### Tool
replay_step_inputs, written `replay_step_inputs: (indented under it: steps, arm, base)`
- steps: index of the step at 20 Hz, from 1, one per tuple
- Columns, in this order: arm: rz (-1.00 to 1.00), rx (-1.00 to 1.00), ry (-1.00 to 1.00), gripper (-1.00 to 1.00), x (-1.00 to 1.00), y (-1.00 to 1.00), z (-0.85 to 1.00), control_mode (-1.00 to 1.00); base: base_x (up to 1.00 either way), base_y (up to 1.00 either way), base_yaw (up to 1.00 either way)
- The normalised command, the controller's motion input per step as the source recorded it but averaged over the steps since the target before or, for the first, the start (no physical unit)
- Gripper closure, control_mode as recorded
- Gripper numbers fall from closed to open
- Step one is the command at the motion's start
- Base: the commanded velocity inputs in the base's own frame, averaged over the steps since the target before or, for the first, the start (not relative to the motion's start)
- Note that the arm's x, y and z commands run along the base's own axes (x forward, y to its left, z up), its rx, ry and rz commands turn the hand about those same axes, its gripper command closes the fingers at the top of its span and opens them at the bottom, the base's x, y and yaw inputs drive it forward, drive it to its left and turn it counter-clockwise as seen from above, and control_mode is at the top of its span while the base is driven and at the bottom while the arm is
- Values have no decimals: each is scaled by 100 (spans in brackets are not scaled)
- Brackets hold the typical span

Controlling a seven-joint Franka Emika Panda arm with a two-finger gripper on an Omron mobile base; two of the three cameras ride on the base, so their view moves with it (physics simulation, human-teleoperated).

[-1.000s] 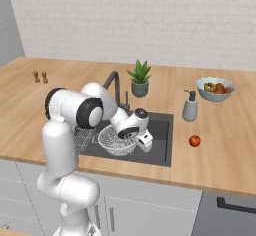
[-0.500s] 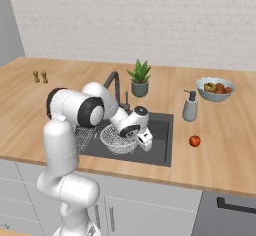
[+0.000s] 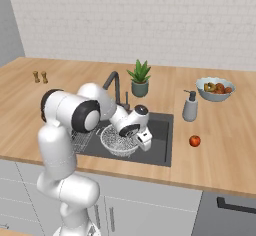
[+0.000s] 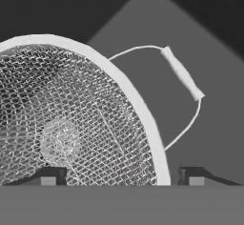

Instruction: Put the colander in the sink, put the apple in the colander, and turn on the sink faucet and pour water over the colander.

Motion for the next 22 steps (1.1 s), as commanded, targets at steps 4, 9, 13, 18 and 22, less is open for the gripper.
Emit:
replay_step_inputs:
  steps: [4, 9, 13, 18, 22]
  arm:
    - [0, 0, 0, -100, -40, -10, 44, -100]
    - [0, 0, 0, -100, -34, -19, 54, -100]
    - [1, 0, 0, -100, -30, -38, 62, -100]
    - [7, -1, -3, -100, -37, -47, 63, -100]
    - [5, -20, -21, -100, -53, -32, 31, -100]
  base:
    - [0, 0, 0]
    - [0, 0, 0]
    - [0, 0, 0]
    - [0, 0, 0]
    - [0, 0, 0]
